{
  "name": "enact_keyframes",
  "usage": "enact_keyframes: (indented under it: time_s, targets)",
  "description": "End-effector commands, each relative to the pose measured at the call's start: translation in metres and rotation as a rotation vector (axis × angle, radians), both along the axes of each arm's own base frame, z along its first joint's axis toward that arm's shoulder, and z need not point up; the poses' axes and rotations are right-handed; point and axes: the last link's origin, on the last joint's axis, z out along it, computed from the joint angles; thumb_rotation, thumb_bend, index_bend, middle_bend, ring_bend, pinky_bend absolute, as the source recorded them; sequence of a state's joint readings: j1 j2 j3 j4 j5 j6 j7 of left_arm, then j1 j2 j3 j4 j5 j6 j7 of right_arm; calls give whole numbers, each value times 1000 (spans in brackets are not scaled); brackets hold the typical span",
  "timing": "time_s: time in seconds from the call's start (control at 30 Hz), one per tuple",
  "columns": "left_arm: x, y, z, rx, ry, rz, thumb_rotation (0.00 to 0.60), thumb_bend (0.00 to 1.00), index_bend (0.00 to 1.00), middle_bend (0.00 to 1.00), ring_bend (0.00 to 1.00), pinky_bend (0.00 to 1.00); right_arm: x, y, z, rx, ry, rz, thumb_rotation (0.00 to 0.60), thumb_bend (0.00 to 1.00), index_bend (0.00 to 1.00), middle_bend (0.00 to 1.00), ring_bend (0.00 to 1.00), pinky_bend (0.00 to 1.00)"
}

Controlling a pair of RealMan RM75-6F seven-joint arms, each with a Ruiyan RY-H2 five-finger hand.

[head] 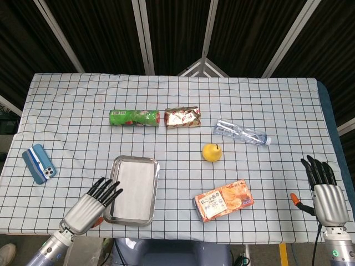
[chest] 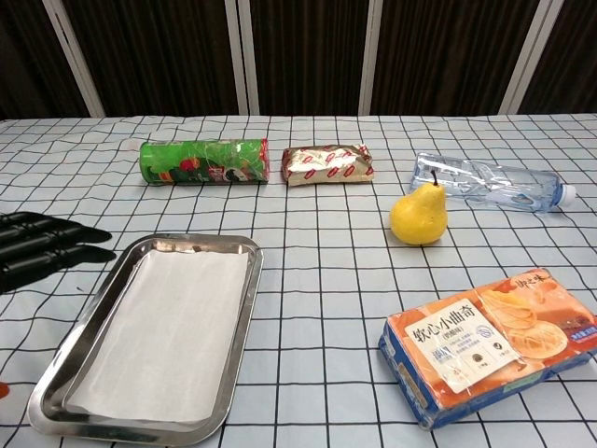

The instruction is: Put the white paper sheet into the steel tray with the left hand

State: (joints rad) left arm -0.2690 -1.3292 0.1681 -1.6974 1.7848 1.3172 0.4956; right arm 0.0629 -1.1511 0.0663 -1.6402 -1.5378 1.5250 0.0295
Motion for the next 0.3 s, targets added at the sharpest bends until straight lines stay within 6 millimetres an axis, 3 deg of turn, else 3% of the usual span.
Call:
enact_keyframes:
  time_s: [0.03,0.3]
  targets:
    - [-12,-3,22,87,-35,63,600,133,0,0,0,0,0,0,0,-3,7,6,600,313,0,0,0,0]
    - [-48,-15,76,331,-60,220,600,59,0,0,0,0,0,1,-2,6,28,18,600,313,0,0,0,0]
